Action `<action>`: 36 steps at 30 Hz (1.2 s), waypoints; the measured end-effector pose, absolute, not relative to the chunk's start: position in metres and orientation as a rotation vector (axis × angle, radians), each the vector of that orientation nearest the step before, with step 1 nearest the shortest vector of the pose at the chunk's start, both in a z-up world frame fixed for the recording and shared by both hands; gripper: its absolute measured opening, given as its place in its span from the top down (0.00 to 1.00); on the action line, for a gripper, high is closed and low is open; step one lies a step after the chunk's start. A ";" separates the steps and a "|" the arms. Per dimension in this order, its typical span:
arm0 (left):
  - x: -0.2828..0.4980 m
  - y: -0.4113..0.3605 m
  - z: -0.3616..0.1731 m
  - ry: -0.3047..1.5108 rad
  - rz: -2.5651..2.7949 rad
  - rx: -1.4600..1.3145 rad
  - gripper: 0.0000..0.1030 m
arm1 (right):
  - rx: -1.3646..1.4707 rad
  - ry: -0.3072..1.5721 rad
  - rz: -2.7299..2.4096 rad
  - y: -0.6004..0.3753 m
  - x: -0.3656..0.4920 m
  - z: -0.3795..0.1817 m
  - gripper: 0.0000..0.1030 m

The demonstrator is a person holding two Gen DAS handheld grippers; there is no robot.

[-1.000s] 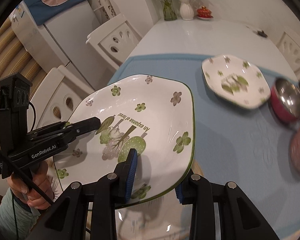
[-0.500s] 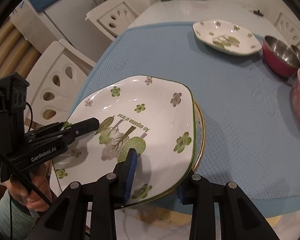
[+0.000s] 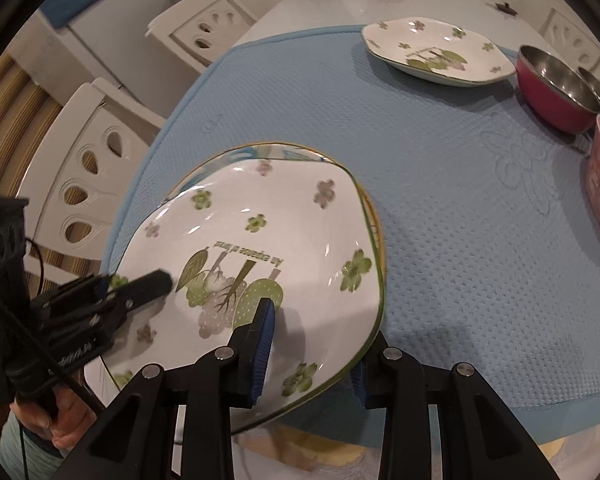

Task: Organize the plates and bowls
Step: 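Lower the green-leaf plate onto the blue-leaf plate and open the left gripper, then grasp the rim of the second green-leaf plate with the left gripper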

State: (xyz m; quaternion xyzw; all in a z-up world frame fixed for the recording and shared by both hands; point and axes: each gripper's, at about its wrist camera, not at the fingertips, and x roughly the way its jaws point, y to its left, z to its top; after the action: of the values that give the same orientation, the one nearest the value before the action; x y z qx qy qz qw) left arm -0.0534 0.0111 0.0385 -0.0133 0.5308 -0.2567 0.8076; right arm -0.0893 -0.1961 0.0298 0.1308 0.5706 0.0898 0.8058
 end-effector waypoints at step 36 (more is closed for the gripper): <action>0.008 -0.026 0.177 0.847 -0.744 0.090 0.77 | 0.354 0.968 0.093 -0.248 -0.058 0.137 0.68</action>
State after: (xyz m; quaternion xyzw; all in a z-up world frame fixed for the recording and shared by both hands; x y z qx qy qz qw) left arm 0.0084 -0.0259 0.1774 0.0428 0.4012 -0.3524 0.8444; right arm -0.0583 -0.2481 0.1373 0.1694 0.4627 0.0446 0.8690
